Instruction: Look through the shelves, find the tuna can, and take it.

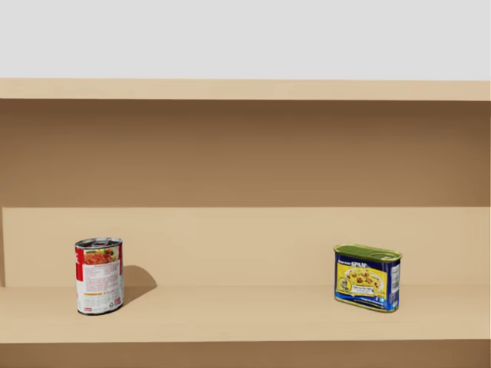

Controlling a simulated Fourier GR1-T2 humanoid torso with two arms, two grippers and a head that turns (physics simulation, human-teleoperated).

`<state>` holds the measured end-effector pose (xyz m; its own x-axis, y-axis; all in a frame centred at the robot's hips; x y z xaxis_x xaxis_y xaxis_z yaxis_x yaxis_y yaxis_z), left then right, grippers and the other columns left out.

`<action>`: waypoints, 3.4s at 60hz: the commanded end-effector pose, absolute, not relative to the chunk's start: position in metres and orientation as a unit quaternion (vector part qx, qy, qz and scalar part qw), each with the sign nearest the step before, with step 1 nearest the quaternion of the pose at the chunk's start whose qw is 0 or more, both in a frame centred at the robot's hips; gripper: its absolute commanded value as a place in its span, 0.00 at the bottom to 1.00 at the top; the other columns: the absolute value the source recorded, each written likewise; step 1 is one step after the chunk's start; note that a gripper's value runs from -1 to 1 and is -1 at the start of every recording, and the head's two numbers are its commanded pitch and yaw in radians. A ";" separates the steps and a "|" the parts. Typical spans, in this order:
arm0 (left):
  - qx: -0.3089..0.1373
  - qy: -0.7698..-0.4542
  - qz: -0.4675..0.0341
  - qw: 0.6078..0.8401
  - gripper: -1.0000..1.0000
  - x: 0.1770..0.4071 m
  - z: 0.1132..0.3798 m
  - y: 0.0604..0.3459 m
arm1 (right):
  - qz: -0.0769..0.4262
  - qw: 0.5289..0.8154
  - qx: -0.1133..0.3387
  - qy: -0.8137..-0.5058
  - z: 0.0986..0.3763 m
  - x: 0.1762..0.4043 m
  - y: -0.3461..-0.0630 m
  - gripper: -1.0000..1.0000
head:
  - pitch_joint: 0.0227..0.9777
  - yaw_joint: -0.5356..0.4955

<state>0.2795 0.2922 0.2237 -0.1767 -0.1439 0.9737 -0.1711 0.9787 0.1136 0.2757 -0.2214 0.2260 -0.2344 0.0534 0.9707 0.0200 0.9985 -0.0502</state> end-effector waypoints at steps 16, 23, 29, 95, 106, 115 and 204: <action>0.103 -0.766 0.010 0.634 0.00 0.280 0.223 0.292 | 0.014 0.620 -0.004 -0.784 0.229 0.273 -0.222 0.00 | 0.11 0.50; 0.098 -0.766 0.009 0.636 0.00 0.279 0.223 0.291 | 0.015 0.620 -0.002 -0.784 0.229 0.273 -0.222 0.00 | 0.18 0.50; 0.093 -0.765 0.007 0.637 0.00 0.279 0.223 0.289 | 0.016 0.620 -0.001 -0.784 0.229 0.274 -0.221 0.00 | 0.24 0.48; 0.089 -0.764 -0.009 0.638 0.00 0.279 0.220 0.279 | 0.048 0.643 0.016 -0.764 0.258 0.267 -0.204 0.00 | 0.55 0.23; 0.089 -0.765 -0.007 0.638 0.00 0.278 0.220 0.279 | 0.072 0.665 0.034 -0.742 0.267 0.283 -0.200 0.00 | 0.54 0.24; 0.086 -0.764 -0.006 0.639 0.00 0.278 0.221 0.280 | 0.078 0.679 0.049 -0.729 0.264 0.300 -0.195 0.00 | 0.54 0.24; 0.088 -0.766 -0.005 0.637 0.00 0.277 0.221 0.284 | 0.057 0.727 -0.018 -0.684 0.190 0.409 -0.195 1.00 | 0.56 0.25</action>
<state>0.2768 0.2845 0.2210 -0.1712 -0.1415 0.9750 -0.1297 0.9843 0.1201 0.4138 -0.1862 0.2087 0.0110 0.1234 0.9923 -0.1306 0.9840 -0.1209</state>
